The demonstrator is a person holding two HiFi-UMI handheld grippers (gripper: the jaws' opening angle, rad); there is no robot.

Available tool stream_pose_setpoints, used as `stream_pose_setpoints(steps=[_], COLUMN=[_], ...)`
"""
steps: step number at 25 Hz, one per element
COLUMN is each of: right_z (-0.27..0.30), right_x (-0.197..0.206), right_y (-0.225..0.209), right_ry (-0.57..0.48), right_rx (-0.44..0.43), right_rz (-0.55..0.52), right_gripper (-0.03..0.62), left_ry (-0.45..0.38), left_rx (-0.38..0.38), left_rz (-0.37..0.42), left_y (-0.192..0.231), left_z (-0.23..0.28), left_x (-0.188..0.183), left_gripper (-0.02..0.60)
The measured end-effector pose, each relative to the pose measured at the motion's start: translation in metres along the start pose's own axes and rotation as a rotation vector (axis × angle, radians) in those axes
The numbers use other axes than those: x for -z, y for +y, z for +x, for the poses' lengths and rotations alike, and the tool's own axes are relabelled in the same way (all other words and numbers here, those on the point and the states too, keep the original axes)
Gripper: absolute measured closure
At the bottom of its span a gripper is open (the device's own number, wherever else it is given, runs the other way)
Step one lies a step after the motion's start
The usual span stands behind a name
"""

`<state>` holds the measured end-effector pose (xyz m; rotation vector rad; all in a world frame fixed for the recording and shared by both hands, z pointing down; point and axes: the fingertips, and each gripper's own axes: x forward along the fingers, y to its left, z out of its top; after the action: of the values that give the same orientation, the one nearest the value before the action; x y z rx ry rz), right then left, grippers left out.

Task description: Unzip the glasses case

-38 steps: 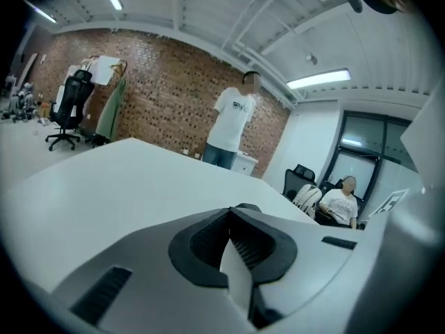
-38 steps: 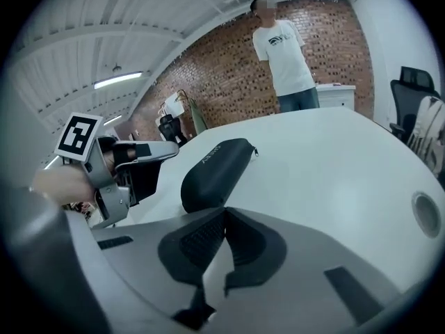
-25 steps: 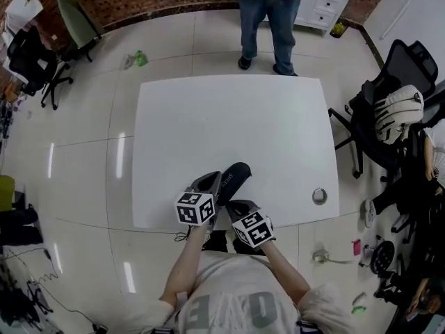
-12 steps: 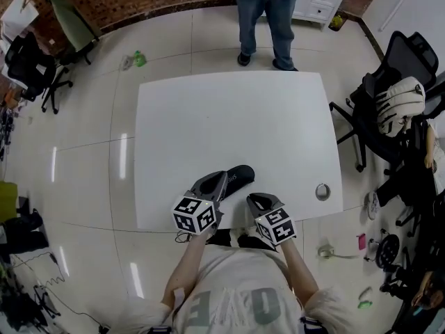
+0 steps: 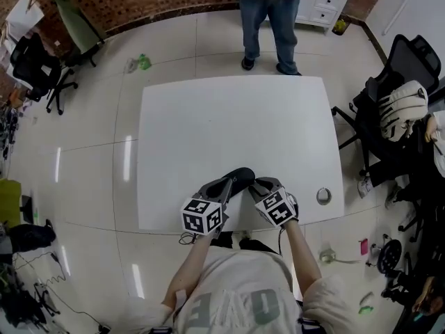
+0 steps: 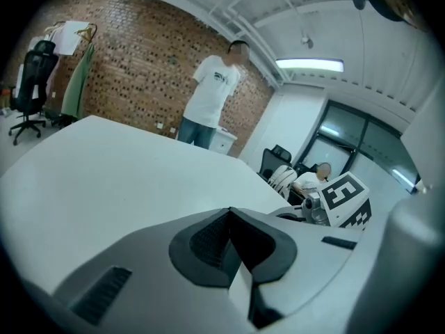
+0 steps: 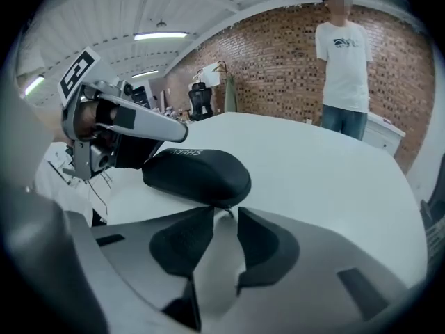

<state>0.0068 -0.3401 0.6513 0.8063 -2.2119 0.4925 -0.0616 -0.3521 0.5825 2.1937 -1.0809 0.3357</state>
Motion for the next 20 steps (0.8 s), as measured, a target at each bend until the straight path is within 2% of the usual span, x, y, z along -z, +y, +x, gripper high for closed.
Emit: stream_pose_setpoints(steps=[1, 2, 3, 7, 11, 16, 18, 20], right_z=[0.002, 0.003, 0.002, -0.005, -0.012, -0.013, -0.014, -0.016], right_x=[0.0, 0.0, 0.0, 0.004, 0.016, 0.021, 0.026, 0.03], right_y=[0.001, 0.0, 0.0, 0.004, 0.017, 0.063, 0.067, 0.064], right_ry=[0.006, 0.008, 0.009, 0.025, 0.033, 0.014, 0.018, 0.02], right_rx=[-0.007, -0.002, 0.008, 0.05, 0.11, 0.037, 0.032, 0.027], right_rz=[-0.01, -0.019, -0.023, -0.008, 0.082, 0.093, 0.079, 0.074], right_gripper=[0.487, 0.553, 0.592, 0.592, 0.592, 0.592, 0.592, 0.592], left_ry=[0.002, 0.004, 0.005, -0.035, -0.076, 0.024, 0.071, 0.08], left_rx=[-0.002, -0.003, -0.003, -0.007, 0.049, 0.062, 0.043, 0.028], left_rz=[0.002, 0.006, 0.012, 0.008, -0.011, 0.05, 0.09, 0.097], left_y=[0.0, 0.0, 0.0, 0.003, -0.02, -0.038, -0.039, -0.04], left_z=[0.001, 0.001, 0.002, -0.001, -0.003, 0.007, 0.011, 0.011], left_x=[0.0, 0.0, -0.001, -0.01, -0.016, 0.011, 0.025, 0.033], left_gripper=[0.578, 0.578, 0.578, 0.578, 0.578, 0.578, 0.578, 0.578])
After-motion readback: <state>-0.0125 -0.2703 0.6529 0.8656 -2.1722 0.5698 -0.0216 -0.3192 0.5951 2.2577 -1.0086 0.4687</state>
